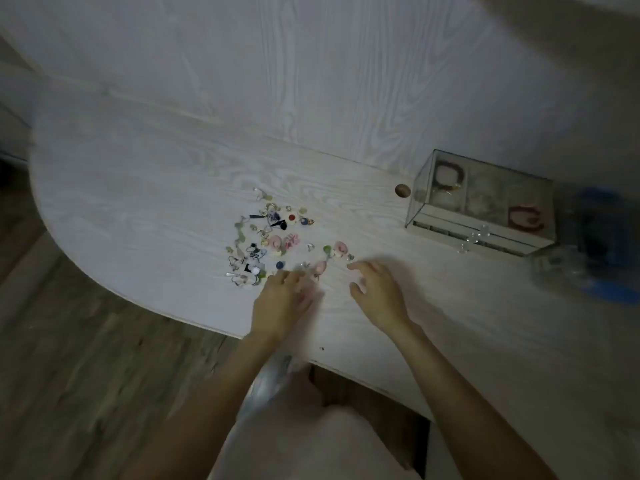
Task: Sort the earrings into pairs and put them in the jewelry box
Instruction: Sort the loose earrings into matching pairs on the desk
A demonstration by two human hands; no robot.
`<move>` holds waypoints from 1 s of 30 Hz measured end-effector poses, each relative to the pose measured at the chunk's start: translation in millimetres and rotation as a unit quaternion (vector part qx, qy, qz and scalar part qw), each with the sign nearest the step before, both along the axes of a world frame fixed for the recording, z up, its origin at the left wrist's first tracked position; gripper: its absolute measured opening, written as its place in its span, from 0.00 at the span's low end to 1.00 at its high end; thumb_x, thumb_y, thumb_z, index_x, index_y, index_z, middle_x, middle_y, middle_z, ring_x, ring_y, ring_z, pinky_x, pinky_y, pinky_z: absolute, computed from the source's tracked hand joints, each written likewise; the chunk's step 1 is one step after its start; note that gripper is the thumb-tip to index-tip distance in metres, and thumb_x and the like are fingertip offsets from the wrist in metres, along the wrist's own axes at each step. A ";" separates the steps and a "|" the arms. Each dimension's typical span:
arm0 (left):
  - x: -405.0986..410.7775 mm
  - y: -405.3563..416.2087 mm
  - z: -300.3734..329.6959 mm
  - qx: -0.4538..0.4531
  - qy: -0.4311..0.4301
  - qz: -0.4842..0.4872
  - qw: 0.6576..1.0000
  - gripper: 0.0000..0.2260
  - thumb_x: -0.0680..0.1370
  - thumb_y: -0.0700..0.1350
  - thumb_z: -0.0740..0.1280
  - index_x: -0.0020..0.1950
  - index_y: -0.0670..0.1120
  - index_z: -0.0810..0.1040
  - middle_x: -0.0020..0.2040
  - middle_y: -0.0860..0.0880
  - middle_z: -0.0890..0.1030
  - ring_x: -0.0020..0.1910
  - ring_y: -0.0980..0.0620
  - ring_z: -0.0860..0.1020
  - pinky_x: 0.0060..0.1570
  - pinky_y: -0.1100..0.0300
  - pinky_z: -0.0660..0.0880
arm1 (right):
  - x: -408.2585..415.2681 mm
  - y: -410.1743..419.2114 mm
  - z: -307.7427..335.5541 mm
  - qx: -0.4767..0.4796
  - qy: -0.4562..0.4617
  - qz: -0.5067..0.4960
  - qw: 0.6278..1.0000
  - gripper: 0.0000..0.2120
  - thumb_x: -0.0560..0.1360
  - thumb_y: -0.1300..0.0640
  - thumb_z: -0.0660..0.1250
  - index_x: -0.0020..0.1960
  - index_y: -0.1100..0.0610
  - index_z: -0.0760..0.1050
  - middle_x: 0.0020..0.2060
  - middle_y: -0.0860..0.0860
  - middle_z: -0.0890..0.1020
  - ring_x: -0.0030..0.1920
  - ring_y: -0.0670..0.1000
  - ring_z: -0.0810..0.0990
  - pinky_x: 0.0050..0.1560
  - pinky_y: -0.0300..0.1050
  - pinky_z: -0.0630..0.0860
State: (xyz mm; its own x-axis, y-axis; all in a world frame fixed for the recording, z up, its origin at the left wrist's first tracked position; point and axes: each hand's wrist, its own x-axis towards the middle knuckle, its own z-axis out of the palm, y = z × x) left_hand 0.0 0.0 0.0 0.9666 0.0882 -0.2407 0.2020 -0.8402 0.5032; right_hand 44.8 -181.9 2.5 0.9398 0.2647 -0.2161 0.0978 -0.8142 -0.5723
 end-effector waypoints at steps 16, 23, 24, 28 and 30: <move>74.4 11.7 -38.5 0.082 -0.045 -0.123 0.988 0.07 0.77 0.44 0.62 0.52 0.46 0.77 0.52 0.44 0.79 0.52 0.44 0.73 0.49 0.53 0.70 | 56.9 44.4 -29.5 -0.185 -0.129 0.018 0.974 0.05 0.68 0.60 0.70 0.41 0.54 0.75 0.40 0.51 0.80 0.44 0.54 0.73 0.44 0.48 0.72; 75.3 11.5 -42.2 0.138 -0.120 -0.127 0.975 0.06 0.76 0.44 0.65 0.49 0.45 0.80 0.47 0.41 0.82 0.48 0.39 0.76 0.50 0.47 0.72 | 33.4 26.4 -19.4 -0.109 -0.166 -0.007 0.980 0.06 0.68 0.58 0.69 0.44 0.56 0.74 0.39 0.51 0.79 0.44 0.54 0.74 0.44 0.47 0.72; 74.9 10.8 -41.9 0.150 -0.123 -0.127 0.973 0.07 0.77 0.44 0.64 0.49 0.45 0.81 0.45 0.42 0.82 0.47 0.40 0.77 0.50 0.47 0.72 | 30.3 24.9 -20.1 -0.096 -0.162 -0.008 0.982 0.05 0.68 0.59 0.68 0.43 0.56 0.74 0.38 0.50 0.80 0.44 0.54 0.74 0.44 0.47 0.72; 70.4 9.6 -39.5 0.172 -0.182 -0.118 0.961 0.13 0.76 0.47 0.57 0.45 0.47 0.82 0.39 0.48 0.83 0.42 0.44 0.77 0.46 0.52 0.71 | 22.4 19.8 -24.2 -0.075 -0.167 0.024 0.983 0.06 0.68 0.60 0.68 0.45 0.56 0.75 0.38 0.50 0.80 0.43 0.52 0.74 0.43 0.46 0.74; 65.9 7.5 -40.5 0.138 -0.239 -0.100 0.956 0.09 0.76 0.45 0.61 0.47 0.46 0.81 0.41 0.48 0.82 0.44 0.44 0.77 0.48 0.53 0.68 | 19.4 18.7 -25.5 -0.058 -0.168 0.037 0.983 0.06 0.69 0.60 0.67 0.46 0.56 0.75 0.40 0.50 0.79 0.43 0.52 0.74 0.43 0.46 0.73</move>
State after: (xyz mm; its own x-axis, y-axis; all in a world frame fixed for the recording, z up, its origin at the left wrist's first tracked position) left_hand 65.9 7.5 -40.5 0.9643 -0.1142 0.2389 -0.1750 -0.9520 0.2513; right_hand 64.2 -163.3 -22.9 0.9427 0.3262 0.0697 0.3259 -0.8563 -0.4008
